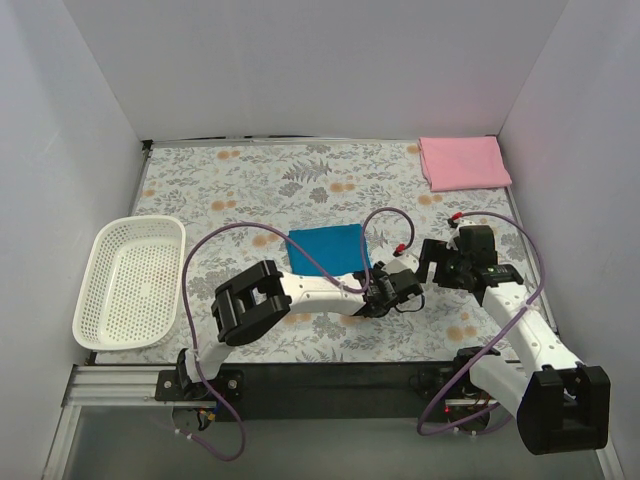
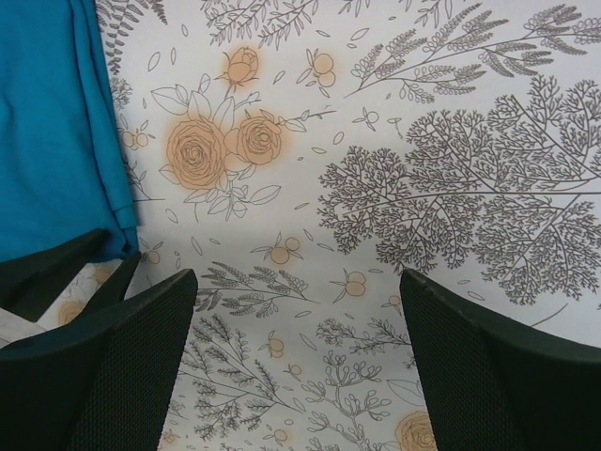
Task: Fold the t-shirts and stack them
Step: Neatly place the folded tshirt to the corner
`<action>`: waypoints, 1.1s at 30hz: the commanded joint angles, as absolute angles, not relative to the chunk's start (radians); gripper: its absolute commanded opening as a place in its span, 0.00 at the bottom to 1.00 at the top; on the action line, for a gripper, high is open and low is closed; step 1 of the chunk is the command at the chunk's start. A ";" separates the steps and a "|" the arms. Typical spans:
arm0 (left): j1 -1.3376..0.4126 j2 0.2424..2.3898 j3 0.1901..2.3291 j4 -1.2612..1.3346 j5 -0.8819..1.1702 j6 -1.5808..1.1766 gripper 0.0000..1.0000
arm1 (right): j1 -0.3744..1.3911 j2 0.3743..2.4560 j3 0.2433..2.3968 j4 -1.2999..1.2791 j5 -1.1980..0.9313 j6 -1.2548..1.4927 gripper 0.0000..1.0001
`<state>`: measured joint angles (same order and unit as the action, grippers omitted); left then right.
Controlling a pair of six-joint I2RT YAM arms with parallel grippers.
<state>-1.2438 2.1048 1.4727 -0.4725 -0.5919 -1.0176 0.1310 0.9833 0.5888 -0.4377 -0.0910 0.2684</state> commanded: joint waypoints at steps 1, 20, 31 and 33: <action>-1.258 2.135 1.470 -0.555 -0.658 -1.022 0.27 | 0.126 0.992 0.578 -0.370 -0.144 0.282 0.94; -1.258 1.930 1.405 -0.534 -0.672 -1.098 0.00 | 0.126 1.184 0.374 0.228 -0.605 0.613 0.98; -1.258 1.885 1.382 -0.522 -0.675 -1.111 0.00 | 0.166 1.465 0.371 0.532 -0.666 0.836 0.97; -1.258 1.882 1.382 -0.522 -0.676 -1.115 0.00 | 0.207 1.535 0.391 0.551 -0.663 0.856 0.96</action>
